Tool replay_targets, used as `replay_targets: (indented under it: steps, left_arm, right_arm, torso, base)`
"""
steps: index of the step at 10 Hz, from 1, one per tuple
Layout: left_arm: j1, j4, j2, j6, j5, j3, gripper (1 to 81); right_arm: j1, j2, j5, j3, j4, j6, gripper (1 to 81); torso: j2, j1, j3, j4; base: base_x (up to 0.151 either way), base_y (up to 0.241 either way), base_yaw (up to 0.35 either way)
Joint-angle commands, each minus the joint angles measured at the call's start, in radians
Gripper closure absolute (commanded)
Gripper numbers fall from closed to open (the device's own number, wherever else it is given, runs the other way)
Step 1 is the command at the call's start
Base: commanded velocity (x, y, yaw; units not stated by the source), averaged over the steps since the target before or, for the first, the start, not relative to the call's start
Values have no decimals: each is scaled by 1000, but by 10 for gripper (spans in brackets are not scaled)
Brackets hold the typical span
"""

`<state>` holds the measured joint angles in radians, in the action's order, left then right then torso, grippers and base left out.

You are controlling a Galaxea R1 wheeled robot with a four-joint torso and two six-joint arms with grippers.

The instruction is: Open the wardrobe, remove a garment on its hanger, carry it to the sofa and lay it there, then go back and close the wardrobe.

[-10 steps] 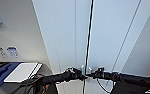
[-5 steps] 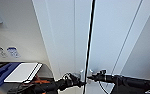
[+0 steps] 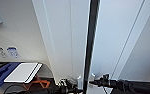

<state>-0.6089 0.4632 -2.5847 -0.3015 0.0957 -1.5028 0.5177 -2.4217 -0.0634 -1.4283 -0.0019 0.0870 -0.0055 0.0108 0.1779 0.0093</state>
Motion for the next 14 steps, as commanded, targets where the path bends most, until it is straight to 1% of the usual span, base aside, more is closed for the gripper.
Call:
replay_targets:
  steps: [1, 4, 5, 7, 8, 9, 11, 13, 14]
  left_arm:
    - [33, -8, 96, -18, 32, 260, 10]
    - [7, 12, 191, -18, 32, 370, 10]
    - [-13, 18, 242, -18, 32, 419, 10]
    - [-62, 51, 375, -18, 30, 515, 10]
    - [-82, 52, 438, -16, 30, 561, 10]
    - [-102, 67, 478, -15, 23, 602, 10]
    - [-134, 87, 521, -15, -24, 645, 10]
    - [-177, 107, 573, -5, -28, 677, 10]
    - [-208, 129, 599, -4, -43, 684, 10]
  right_arm:
    - [-58, 51, -73, 126, -21, 14, 10]
    - [-8, 102, -61, 184, -56, 14, 10]
    - [6, 120, -36, 194, -70, 14, 10]
    - [29, 154, -10, 215, -92, 14, 10]
    - [42, 160, -7, 236, -107, 14, 10]
    - [52, 155, -19, 270, -134, 14, 10]
    - [98, 180, -24, 362, -187, 16, 10]
    - [153, 258, -12, 424, -219, 14, 10]
    - [177, 301, -10, 451, -236, 14, 10]
  torso:
    - [0, 0, 0, 0]
    - [0, 0, 0, 0]
    - [0, 0, 0, 0]
    - [0, 0, 0, 0]
    - [0, 0, 0, 0]
    - [0, 0, 0, 0]
    - [0, 0, 0, 0]
    - [0, 0, 0, 0]
    - [0, 0, 0, 0]
  base:
    - [0, 0, 0]
    - [0, 0, 0]
    - [0, 0, 0]
    - [0, 0, 0]
    - [0, 0, 0]
    - [0, 0, 0]
    - [0, 0, 0]
    - [0, 0, 0]
    - [0, 0, 0]
